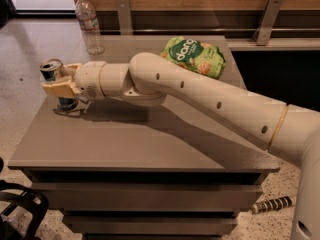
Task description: Knock redbull can over
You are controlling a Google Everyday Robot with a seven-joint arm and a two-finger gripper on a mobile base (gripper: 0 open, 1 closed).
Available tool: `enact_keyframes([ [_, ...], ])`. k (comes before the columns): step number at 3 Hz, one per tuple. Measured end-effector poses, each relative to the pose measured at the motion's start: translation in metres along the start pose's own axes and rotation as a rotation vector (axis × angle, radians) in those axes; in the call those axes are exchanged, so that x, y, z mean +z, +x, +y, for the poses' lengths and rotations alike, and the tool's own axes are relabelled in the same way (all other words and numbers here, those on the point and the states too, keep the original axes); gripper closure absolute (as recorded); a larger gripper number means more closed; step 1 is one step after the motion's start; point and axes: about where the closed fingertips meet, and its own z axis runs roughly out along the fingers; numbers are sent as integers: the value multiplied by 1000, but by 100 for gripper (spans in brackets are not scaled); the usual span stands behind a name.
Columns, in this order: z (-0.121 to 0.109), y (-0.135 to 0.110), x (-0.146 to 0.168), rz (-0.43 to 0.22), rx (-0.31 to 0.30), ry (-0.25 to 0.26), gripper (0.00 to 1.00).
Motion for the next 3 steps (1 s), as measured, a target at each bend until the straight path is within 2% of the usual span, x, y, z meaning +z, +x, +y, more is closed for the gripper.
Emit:
enact_keyframes([
  [1, 2, -1, 2, -1, -1, -4, 100],
  [2, 2, -1, 2, -1, -1, -4, 100],
  [3, 0, -5, -9, 50, 1, -2, 100],
])
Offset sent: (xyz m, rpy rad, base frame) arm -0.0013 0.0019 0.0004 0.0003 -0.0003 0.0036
